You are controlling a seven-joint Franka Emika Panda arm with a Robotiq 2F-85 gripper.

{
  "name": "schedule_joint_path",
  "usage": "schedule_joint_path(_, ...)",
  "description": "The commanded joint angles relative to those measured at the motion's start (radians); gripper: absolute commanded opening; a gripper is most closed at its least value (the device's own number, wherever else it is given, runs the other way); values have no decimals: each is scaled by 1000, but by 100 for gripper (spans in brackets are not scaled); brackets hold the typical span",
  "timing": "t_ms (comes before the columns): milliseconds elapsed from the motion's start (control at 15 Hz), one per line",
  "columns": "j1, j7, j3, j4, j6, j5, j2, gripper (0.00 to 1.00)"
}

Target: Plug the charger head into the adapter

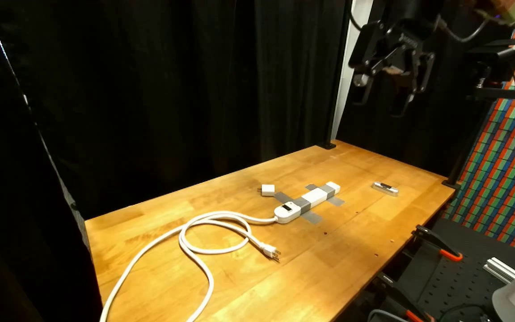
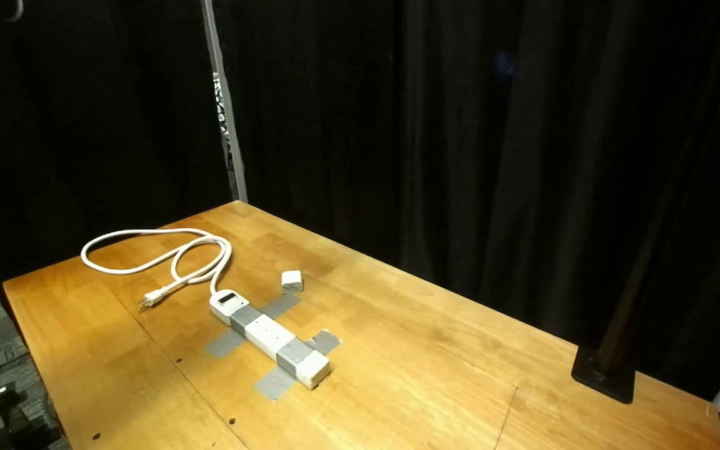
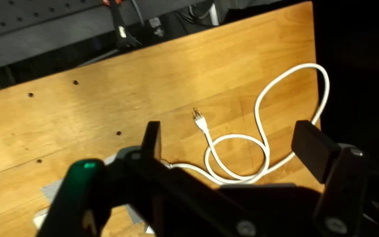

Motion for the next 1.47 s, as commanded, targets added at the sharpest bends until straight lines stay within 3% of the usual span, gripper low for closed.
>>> schedule_joint_path(0,-78,-132,149,-135,282,205,24,100)
schedule_joint_path(133,-60,-211,222,-118,450,169,203,100)
schedule_joint_path(267,-38,-281,251,-155,570,153,304,100)
schedule_joint_path(533,-75,-389,312,-115,808,91,585,100)
schedule_joint_path(667,-105,-381,322,-81,938,16,722,100)
schedule_joint_path(733,-134,-306,323,-60,980,-63,789,100)
schedule_joint_path(800,-161,-212,306,-36,941,-178,838,100)
schedule_joint_path(867,-57,-168,165,-2,821,-255,863,100)
schedule_joint_path(933,-38,-151,143,30,755,-259,884,100)
schedule_joint_path(1067,-1,-155,100,106,582,-237,924,100)
schedule_joint_path(1133,-128,-275,181,-32,511,-26,693,100)
schedule_joint_path(1200,-55,-274,94,-16,454,33,691,100)
schedule_joint_path(1267,-56,-264,70,-7,367,75,665,100)
schedule_joint_path(1333,-10,-249,54,38,484,-7,812,100)
schedule_joint_path(1400,-7,-252,35,33,450,1,774,100)
